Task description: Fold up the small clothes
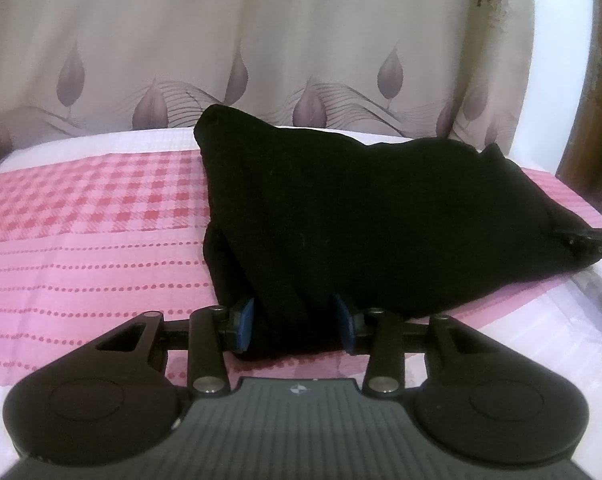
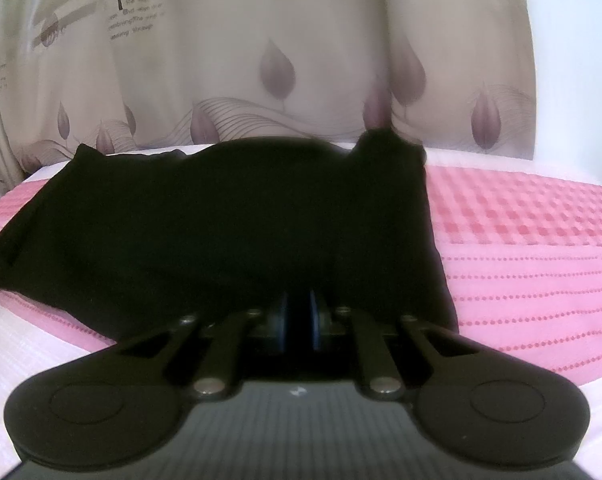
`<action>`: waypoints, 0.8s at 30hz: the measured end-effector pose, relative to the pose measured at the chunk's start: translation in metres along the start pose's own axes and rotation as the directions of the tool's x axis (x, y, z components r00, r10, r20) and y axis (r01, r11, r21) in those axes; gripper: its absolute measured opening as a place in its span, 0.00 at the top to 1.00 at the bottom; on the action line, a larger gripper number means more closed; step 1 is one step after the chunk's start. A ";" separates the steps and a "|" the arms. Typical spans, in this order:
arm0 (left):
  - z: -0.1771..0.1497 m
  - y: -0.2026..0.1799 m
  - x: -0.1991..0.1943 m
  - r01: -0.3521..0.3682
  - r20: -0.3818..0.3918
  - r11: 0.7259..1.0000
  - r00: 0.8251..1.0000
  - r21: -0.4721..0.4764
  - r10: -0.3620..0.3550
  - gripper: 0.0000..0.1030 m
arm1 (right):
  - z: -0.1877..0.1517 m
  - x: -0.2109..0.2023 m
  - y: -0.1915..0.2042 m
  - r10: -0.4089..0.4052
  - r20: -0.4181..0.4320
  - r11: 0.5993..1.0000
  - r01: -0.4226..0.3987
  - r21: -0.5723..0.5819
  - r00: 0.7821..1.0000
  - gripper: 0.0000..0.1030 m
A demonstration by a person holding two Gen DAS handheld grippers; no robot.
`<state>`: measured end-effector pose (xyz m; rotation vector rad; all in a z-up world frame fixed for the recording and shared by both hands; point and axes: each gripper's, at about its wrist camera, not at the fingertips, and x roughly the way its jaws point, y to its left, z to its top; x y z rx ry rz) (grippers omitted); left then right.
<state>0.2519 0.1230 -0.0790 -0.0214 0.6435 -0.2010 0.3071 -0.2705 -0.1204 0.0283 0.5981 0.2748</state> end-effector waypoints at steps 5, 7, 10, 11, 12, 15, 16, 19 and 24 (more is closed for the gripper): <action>-0.001 0.006 -0.006 0.035 0.012 0.999 0.999 -0.026 -0.035 0.47 | 0.000 -0.004 0.003 -0.013 0.022 1.000 0.014 -0.019 1.000 0.43; -0.001 0.010 -0.013 0.047 0.033 0.998 0.998 -0.044 -0.045 0.43 | 0.000 -0.005 0.004 0.056 0.023 0.998 -0.055 -0.042 0.998 0.04; 0.000 0.016 -0.023 0.041 0.085 0.998 0.996 -0.048 -0.037 0.25 | 0.000 -0.002 0.012 0.038 -0.001 0.996 -0.038 -0.085 0.999 0.00; 0.002 0.020 -0.026 0.039 0.103 0.998 0.994 -0.054 -0.033 0.24 | 0.000 -0.001 0.013 0.040 -0.008 0.995 -0.041 -0.089 0.999 0.00; 0.005 0.024 -0.027 0.045 0.112 0.997 0.993 -0.062 -0.038 0.23 | 0.000 -0.001 0.013 0.044 -0.009 0.995 -0.044 -0.088 0.999 0.00; 0.020 0.036 -0.023 0.060 0.120 0.993 0.992 -0.103 -0.047 0.15 | 0.001 -0.001 0.011 0.054 -0.006 0.996 -0.054 -0.075 0.999 0.00; 0.026 0.040 -0.020 0.074 0.119 0.990 0.991 -0.123 -0.059 0.14 | 0.001 -0.001 0.011 0.055 -0.007 0.996 -0.056 -0.075 0.998 0.00; 0.044 0.055 -0.001 0.165 0.098 0.968 0.984 -0.188 -0.148 0.13 | 0.001 -0.001 0.013 0.058 -0.008 0.995 -0.059 -0.079 0.998 0.00; 0.063 0.073 0.042 0.228 0.048 0.942 0.974 -0.247 -0.223 0.19 | -0.001 -0.011 0.008 0.075 0.051 0.996 -0.072 -0.055 0.996 0.00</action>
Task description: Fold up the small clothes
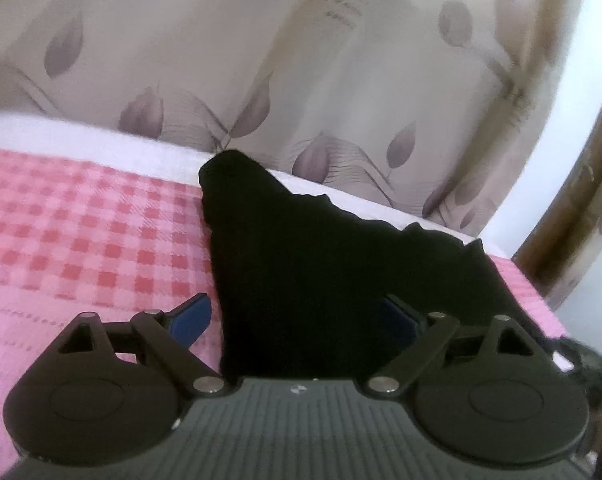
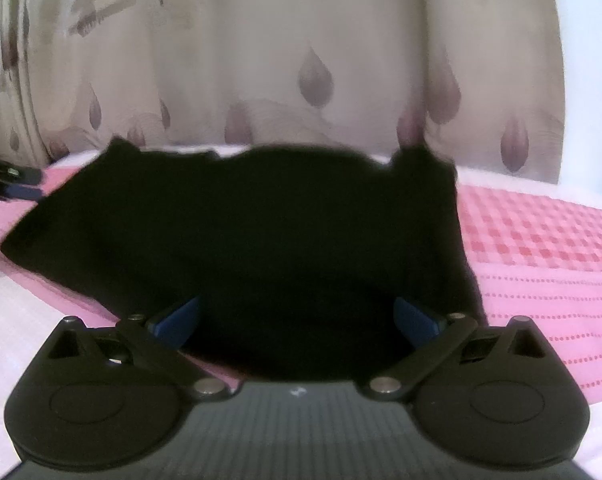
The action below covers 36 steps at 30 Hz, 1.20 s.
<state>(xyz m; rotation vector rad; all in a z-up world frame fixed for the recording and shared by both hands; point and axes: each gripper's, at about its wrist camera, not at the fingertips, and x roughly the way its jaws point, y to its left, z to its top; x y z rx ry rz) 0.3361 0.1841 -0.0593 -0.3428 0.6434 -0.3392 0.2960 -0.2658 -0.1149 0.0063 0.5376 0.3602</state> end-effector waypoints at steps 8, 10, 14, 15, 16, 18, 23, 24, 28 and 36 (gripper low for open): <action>0.019 0.034 0.050 0.105 -0.095 0.988 0.989 -0.111 -0.116 0.36 | 0.001 0.001 -0.002 0.007 -0.004 1.000 -0.007 0.011 1.000 0.00; 0.022 0.039 0.057 0.133 -0.106 0.983 0.984 -0.130 -0.147 0.37 | 0.001 0.000 -0.005 0.016 0.006 1.000 -0.016 0.022 1.000 0.00; 0.028 0.045 0.073 0.166 -0.132 0.976 0.974 -0.143 -0.185 0.54 | 0.000 -0.005 -0.009 0.029 0.034 0.998 -0.030 0.050 0.999 0.00; 0.029 0.045 0.076 0.167 -0.136 0.976 0.973 -0.137 -0.185 0.58 | 0.001 -0.005 -0.010 0.029 0.037 0.998 -0.031 0.054 0.999 0.00; 0.030 0.045 0.078 0.165 -0.137 0.978 0.974 -0.131 -0.182 0.60 | 0.001 -0.005 -0.010 0.028 0.038 0.998 -0.030 0.055 0.999 0.00; 0.028 0.043 0.080 0.153 -0.126 0.981 0.978 -0.117 -0.167 0.65 | 0.001 -0.005 -0.009 0.026 0.036 0.998 -0.027 0.050 0.999 0.00; 0.018 0.031 0.074 0.112 -0.077 0.991 0.990 -0.066 -0.117 0.67 | 0.000 -0.006 -0.007 0.020 0.037 0.999 -0.021 0.048 0.999 0.00; 0.017 0.033 0.073 0.113 -0.072 0.991 0.990 -0.072 -0.118 0.64 | 0.000 -0.006 -0.007 0.018 0.037 0.999 -0.019 0.048 0.999 0.00; 0.017 0.038 0.073 0.145 -0.072 0.986 0.986 -0.088 -0.151 0.53 | 0.001 -0.006 -0.006 0.006 0.034 0.999 -0.008 0.039 0.999 0.00; 0.018 0.058 0.068 0.291 -0.061 0.943 0.951 -0.161 -0.303 0.26 | 0.000 -0.006 -0.006 -0.011 0.033 0.999 0.010 0.039 0.999 0.00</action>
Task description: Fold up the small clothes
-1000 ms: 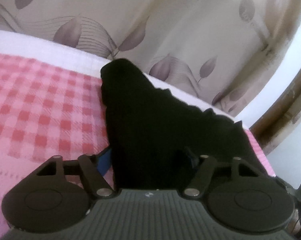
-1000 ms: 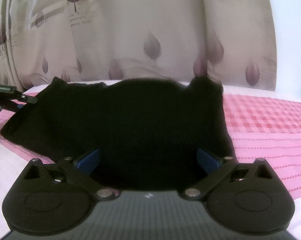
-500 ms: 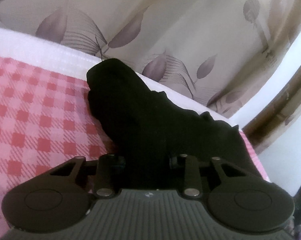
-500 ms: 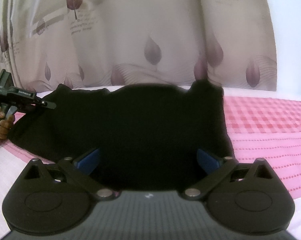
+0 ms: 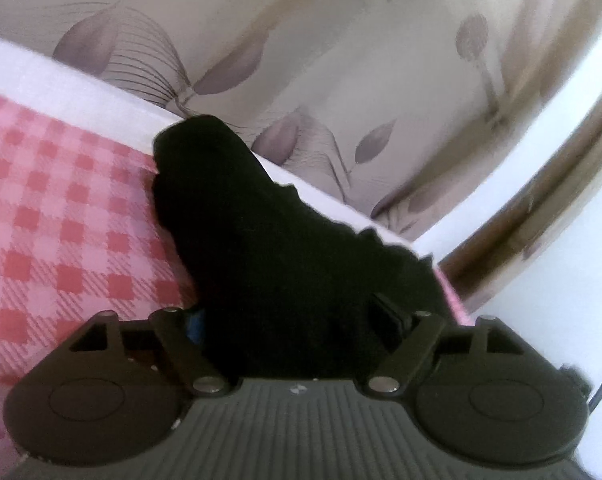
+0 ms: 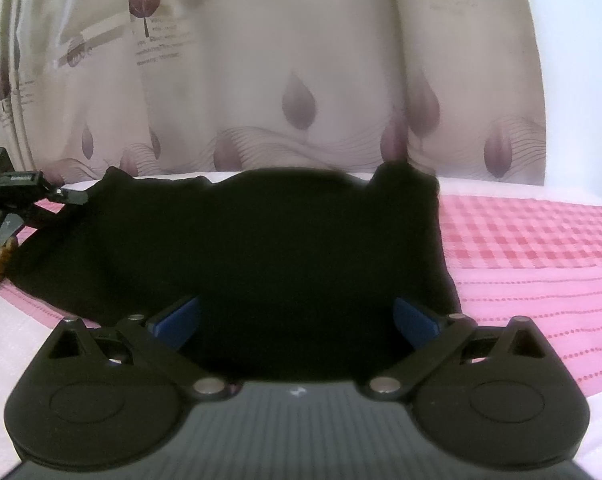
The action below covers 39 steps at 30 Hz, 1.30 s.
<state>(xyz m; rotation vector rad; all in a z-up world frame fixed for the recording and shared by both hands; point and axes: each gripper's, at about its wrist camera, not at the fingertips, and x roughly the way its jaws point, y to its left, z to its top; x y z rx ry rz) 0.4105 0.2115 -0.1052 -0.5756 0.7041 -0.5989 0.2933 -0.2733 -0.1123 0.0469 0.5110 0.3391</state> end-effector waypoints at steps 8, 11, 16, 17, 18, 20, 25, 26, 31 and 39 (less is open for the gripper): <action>0.006 -0.004 0.013 -0.029 -0.045 0.999 0.999 0.027 0.030 0.67 | 0.000 0.004 0.003 -0.015 -0.019 1.000 0.015 -0.014 1.000 0.00; 0.001 -0.018 0.014 -0.074 -0.018 0.991 0.997 0.110 0.076 0.69 | 0.000 0.005 0.004 -0.020 -0.025 1.000 0.019 -0.018 0.999 0.00; -0.001 -0.020 0.016 -0.105 -0.009 0.986 0.994 0.129 0.107 0.70 | 0.000 0.007 0.007 -0.036 -0.031 0.999 0.035 -0.033 0.999 0.00; 0.000 -0.019 0.016 -0.104 -0.009 0.987 0.994 0.126 0.106 0.70 | 0.000 0.007 0.007 -0.038 -0.031 0.999 0.037 -0.036 0.999 0.00; 0.000 -0.018 0.016 -0.102 -0.011 0.988 0.995 0.116 0.104 0.69 | 0.000 0.008 0.007 -0.039 -0.033 0.999 0.038 -0.037 0.999 0.00; 0.000 -0.016 0.016 -0.104 -0.013 0.989 0.994 0.109 0.106 0.69 | 0.000 0.010 0.008 -0.039 -0.050 0.999 0.037 -0.040 0.998 0.00; 0.000 -0.017 0.017 -0.126 -0.014 0.986 0.992 0.105 0.128 0.67 | 0.000 0.022 0.020 -0.064 -0.120 0.993 0.052 -0.105 0.991 0.00; 0.000 -0.017 0.017 -0.129 -0.016 0.987 0.991 0.098 0.132 0.65 | 0.000 0.022 0.021 -0.069 -0.121 0.992 0.055 -0.111 0.990 0.00; 0.000 -0.018 0.017 -0.155 -0.012 0.986 0.988 0.056 0.155 0.66 | 0.000 0.021 0.023 -0.034 -0.118 0.992 0.019 -0.123 0.992 0.02; 0.005 -0.062 0.020 -0.289 0.016 0.954 0.957 0.079 0.289 0.75 | 0.000 0.005 0.002 0.035 -0.034 0.999 -0.035 0.002 0.999 0.10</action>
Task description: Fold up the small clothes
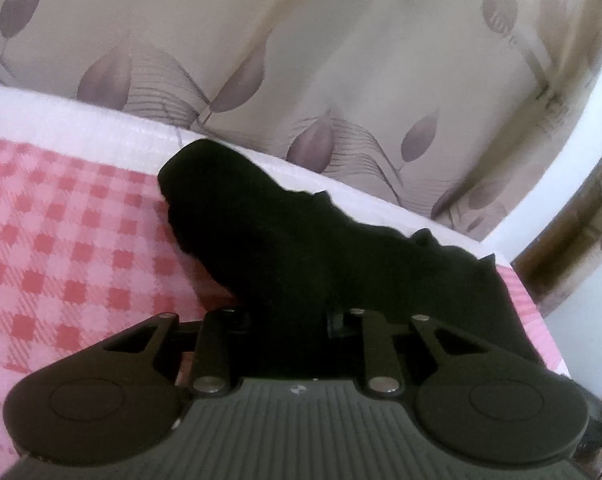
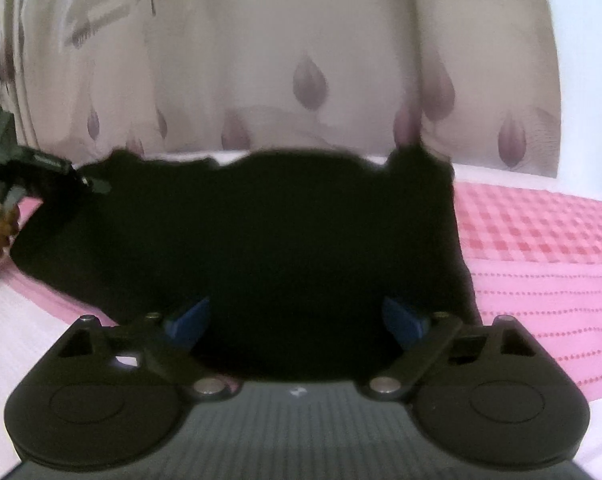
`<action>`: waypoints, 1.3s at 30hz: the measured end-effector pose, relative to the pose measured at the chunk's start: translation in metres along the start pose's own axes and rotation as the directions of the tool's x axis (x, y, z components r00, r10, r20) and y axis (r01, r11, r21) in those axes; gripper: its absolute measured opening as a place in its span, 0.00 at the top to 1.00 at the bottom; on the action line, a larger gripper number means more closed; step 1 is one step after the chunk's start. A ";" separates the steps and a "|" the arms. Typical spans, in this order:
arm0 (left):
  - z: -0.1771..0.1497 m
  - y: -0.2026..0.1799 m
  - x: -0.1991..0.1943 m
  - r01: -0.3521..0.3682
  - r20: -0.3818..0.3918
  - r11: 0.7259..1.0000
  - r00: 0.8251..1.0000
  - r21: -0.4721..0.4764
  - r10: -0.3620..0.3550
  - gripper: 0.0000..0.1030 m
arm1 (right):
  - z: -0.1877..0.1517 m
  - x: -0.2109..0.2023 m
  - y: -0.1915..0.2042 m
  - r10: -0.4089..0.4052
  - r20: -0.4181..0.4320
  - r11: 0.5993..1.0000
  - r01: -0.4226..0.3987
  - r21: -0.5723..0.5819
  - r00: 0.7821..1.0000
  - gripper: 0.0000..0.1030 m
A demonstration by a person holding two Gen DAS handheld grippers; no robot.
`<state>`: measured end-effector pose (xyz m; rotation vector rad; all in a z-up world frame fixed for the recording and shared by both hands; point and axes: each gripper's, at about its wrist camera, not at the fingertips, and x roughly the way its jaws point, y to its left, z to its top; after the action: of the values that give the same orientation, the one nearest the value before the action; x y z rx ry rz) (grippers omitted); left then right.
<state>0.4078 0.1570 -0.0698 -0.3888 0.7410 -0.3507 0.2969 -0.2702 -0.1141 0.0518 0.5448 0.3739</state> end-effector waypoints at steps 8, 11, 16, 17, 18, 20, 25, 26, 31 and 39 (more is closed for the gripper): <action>0.019 -0.072 -0.006 -0.010 -0.021 0.999 1.000 0.043 0.010 0.77 | 0.000 -0.006 -0.005 0.027 0.036 0.999 -0.028 0.026 0.999 0.10; 0.017 -0.103 -0.003 -0.008 -0.030 0.998 0.999 0.061 0.010 0.77 | 0.000 -0.007 -0.008 0.037 0.053 0.998 -0.040 0.043 0.998 0.10; 0.007 -0.142 0.017 0.032 -0.063 0.999 0.998 0.031 -0.030 0.78 | -0.001 -0.011 -0.012 0.055 0.082 0.996 -0.060 0.063 0.995 0.10; 0.005 -0.147 0.021 0.033 -0.066 0.999 0.997 0.027 -0.031 0.78 | -0.002 -0.012 -0.012 0.059 0.088 0.996 -0.065 0.067 0.994 0.10; 0.002 -0.154 0.027 0.029 -0.069 0.999 0.997 0.030 -0.027 0.78 | -0.002 -0.013 -0.013 0.063 0.094 0.995 -0.070 0.073 0.994 0.10; -0.003 -0.163 0.037 0.029 -0.081 0.999 0.996 0.014 -0.028 0.78 | -0.002 -0.014 -0.015 0.067 0.101 0.994 -0.075 0.080 0.993 0.10; -0.013 -0.171 0.052 0.029 -0.082 0.997 0.996 -0.066 -0.035 0.78 | -0.003 -0.016 -0.018 0.088 0.115 0.991 -0.099 0.094 0.989 0.10; -0.015 -0.173 0.055 0.027 -0.083 0.997 0.996 -0.078 -0.033 0.78 | -0.004 -0.017 -0.017 0.089 0.118 0.990 -0.100 0.097 0.989 0.10; -0.020 -0.177 0.065 0.055 -0.097 0.992 0.993 -0.115 -0.067 0.78 | -0.004 -0.019 -0.018 0.092 0.128 0.989 -0.106 0.104 0.988 0.10; -0.021 -0.178 0.063 0.228 -0.084 0.959 0.966 -0.170 -0.245 0.59 | -0.005 -0.019 -0.018 0.092 0.128 0.989 -0.106 0.107 0.988 0.10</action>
<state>0.4060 -0.0300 -0.0388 -0.6172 0.8294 -0.5425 0.2859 -0.2939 -0.1114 0.2108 0.4424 0.4337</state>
